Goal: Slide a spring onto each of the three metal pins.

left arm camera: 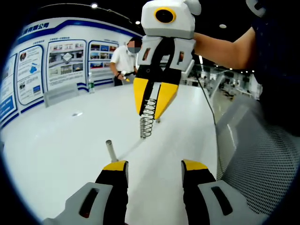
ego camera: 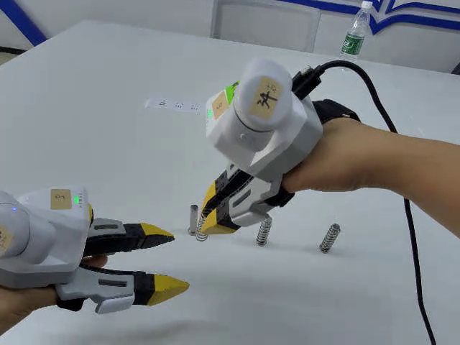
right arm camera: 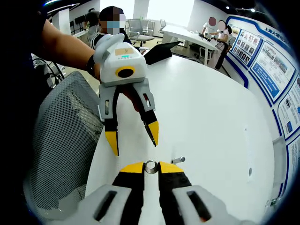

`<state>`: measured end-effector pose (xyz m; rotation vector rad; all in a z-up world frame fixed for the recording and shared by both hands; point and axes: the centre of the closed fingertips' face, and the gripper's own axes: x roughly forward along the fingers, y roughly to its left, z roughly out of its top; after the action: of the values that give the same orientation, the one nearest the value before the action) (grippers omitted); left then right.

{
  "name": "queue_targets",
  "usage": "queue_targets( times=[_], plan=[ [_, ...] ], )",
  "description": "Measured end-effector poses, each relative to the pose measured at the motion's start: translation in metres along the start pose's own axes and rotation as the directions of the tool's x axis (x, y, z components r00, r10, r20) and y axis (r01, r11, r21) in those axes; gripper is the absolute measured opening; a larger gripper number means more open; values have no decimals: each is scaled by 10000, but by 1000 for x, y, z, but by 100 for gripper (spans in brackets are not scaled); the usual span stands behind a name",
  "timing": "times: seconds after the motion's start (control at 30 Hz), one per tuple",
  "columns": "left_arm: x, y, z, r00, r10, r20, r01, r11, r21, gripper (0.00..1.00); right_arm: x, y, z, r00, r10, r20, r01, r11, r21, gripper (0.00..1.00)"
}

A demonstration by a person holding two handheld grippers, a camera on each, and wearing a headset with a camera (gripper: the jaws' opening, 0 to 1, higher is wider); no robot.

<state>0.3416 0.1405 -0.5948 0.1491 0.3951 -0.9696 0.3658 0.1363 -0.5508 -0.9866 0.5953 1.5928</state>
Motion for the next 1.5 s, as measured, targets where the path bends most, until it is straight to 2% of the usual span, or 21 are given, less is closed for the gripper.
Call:
queue_targets(
  times=[0.07, 0.3, 0.5, 0.67, 0.9, 1.5],
  plan=[
    [-1, 1, -1, 10000, 56, 1, -56, 10000, -28, 48, 0, -10, -2, 10000, -73, -52, 73, 10000, 42, 12],
    [-2, 3, -3, 9999, 138, -16, -138, 9997, -182, 52, 1, -28, -4, 9994, -332, -137, 335, 9992, 210, 12],
    [-2, 3, -5, 9999, 137, -69, -139, 9993, -361, 56, 10, -46, -2, 9985, -524, -177, 531, 9978, 390, 12],
    [-2, 3, -5, 9998, 176, -83, -179, 9993, -341, 57, 18, -54, -4, 9979, -534, -355, 551, 9973, 480, 12],
    [-4, 2, -5, 9998, 187, -83, -190, 9992, -341, 58, 28, -60, -6, 9981, -424, -456, 457, 9963, 731, 12],
    [-7, 1, -11, 9997, 187, -152, -195, 9984, -523, 60, 43, -60, -11, 9970, -179, -752, 243, 9961, 853, 12]
  ],
)
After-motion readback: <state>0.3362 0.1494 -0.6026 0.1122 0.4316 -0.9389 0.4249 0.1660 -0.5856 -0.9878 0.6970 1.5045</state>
